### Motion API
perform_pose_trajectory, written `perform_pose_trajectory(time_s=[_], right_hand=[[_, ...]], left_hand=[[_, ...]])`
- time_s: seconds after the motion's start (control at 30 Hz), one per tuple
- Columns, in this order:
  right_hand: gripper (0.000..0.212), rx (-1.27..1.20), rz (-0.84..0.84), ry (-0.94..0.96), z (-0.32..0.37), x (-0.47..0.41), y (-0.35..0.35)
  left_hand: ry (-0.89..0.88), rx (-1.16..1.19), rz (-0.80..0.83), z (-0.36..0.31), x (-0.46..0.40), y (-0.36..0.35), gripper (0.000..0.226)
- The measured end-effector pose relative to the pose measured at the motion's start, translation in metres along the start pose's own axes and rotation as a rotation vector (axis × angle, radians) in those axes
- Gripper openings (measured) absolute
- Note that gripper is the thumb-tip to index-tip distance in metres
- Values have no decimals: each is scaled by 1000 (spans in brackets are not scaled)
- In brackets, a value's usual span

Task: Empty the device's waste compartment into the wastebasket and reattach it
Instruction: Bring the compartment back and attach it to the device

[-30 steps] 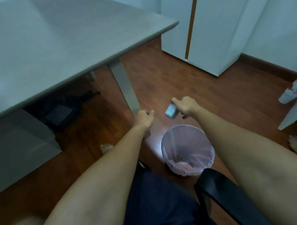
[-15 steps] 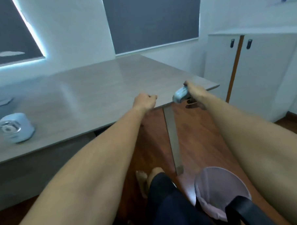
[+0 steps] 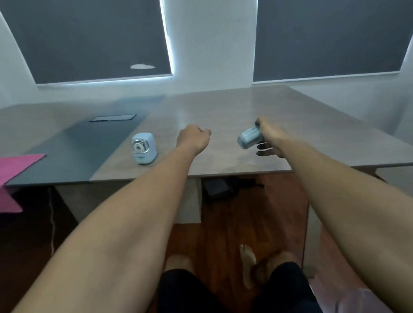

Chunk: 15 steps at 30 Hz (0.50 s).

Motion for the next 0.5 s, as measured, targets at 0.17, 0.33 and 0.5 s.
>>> perform_pose_trajectory(time_s=[0.17,0.33,0.5], right_hand=[[26,-3,98,25,10,-28,-63],[29,-37,179,35,18,-57,-112],[25,-103,248,38,20,-83,-148]], left_hand=[[66,-19,-232,44,4,40,34],[164,-88,-479,88,6,75,61],[310,33,-478,131,-13,86,86]])
Point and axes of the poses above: each hand's wrist, its own x-axis away from the middle knuckle, its own y-axis out of the back of the hand, z = x × y, the point moved 2 cm from there along -x, towards the middle knuckle, and after that the axes turned 14 degrees about z, right-handed, at the moved point
